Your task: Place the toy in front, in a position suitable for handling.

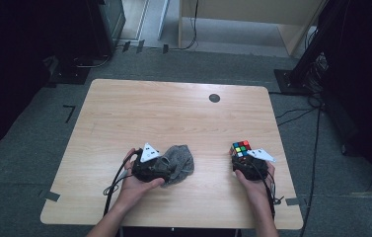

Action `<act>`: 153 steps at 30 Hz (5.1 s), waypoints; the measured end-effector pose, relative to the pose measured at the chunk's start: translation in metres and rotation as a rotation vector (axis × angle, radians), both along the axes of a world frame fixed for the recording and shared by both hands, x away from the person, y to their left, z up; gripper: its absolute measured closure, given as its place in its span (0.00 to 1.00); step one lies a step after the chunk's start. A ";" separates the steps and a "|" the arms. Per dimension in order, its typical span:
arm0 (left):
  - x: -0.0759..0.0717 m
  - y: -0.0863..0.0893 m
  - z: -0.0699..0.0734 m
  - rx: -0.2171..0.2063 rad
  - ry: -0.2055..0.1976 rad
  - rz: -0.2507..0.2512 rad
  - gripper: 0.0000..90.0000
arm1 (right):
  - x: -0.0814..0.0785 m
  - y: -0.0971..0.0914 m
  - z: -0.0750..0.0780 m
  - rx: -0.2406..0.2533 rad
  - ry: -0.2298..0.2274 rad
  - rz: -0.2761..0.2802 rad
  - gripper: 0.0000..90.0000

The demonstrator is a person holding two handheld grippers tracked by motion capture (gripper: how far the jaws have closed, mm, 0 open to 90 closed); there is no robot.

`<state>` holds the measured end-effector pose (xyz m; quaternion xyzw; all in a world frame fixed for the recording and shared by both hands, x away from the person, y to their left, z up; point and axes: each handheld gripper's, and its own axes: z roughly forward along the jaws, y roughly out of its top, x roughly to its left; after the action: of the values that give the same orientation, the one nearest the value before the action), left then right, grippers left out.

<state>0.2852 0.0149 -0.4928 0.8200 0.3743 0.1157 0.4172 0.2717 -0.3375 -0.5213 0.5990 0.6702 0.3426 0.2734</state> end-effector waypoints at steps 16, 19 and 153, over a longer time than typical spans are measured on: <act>0.013 0.002 -0.020 0.024 0.052 0.036 0.65 | -0.016 0.049 0.022 -0.013 -0.099 0.222 0.38; 0.014 0.008 -0.018 -0.003 0.043 0.035 0.74 | -0.019 0.057 0.024 -0.020 -0.108 0.255 0.38; -0.019 0.019 0.056 -0.260 -0.078 -0.135 0.83 | -0.051 0.149 0.039 -0.118 -0.200 0.525 0.39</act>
<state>0.2664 0.0335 -0.4365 0.7772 0.3138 0.0697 0.5410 0.2211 -0.1884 -0.4827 0.3515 0.7906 0.4196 0.2744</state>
